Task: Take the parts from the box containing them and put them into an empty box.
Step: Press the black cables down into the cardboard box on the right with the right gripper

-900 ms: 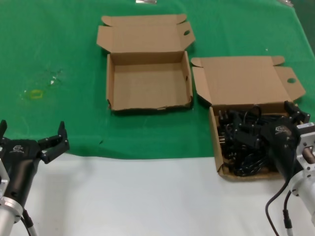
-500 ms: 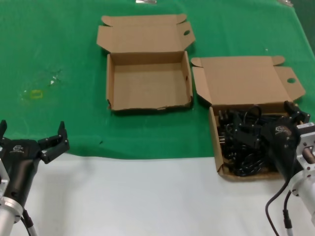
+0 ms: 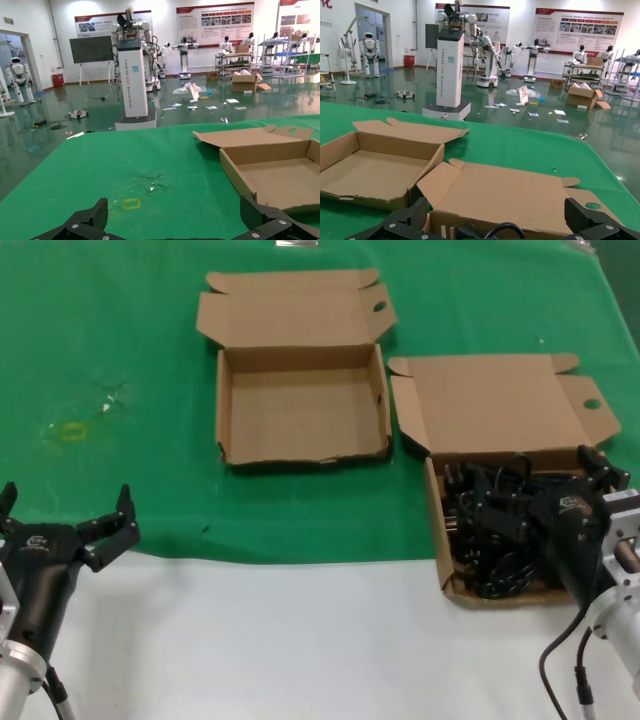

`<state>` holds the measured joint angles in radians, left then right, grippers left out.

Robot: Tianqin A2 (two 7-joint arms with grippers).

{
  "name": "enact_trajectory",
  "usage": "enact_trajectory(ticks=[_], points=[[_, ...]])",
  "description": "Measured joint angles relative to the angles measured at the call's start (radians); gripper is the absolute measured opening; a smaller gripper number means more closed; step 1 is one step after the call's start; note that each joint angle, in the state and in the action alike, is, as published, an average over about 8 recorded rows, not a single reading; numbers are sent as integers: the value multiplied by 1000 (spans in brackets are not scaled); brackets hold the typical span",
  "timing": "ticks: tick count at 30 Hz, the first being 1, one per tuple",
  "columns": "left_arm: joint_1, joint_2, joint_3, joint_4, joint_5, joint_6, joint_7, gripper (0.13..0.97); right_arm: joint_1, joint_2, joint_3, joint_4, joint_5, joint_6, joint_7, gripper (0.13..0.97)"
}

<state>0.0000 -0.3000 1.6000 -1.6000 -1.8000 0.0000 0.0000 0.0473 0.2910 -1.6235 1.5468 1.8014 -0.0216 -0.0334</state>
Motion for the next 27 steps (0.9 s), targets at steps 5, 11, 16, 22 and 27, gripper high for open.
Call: enact_trajectory(ticks=[5, 11, 16, 22, 27], points=[[0, 0, 0, 0, 0, 0, 0, 917, 0, 4, -2, 0, 0, 3, 1, 966], [0, 0, 0, 0, 0, 0, 0, 863, 0, 23, -14, 2, 7, 15, 7, 966], [0, 0, 0, 0, 0, 0, 0, 764, 6, 78, -55, 11, 37, 37, 19, 966], [0, 0, 0, 0, 0, 0, 0, 649, 23, 208, -140, 25, 100, 61, 41, 966], [0, 0, 0, 0, 0, 0, 0, 510, 51, 339, -207, 41, 128, 40, 67, 966]])
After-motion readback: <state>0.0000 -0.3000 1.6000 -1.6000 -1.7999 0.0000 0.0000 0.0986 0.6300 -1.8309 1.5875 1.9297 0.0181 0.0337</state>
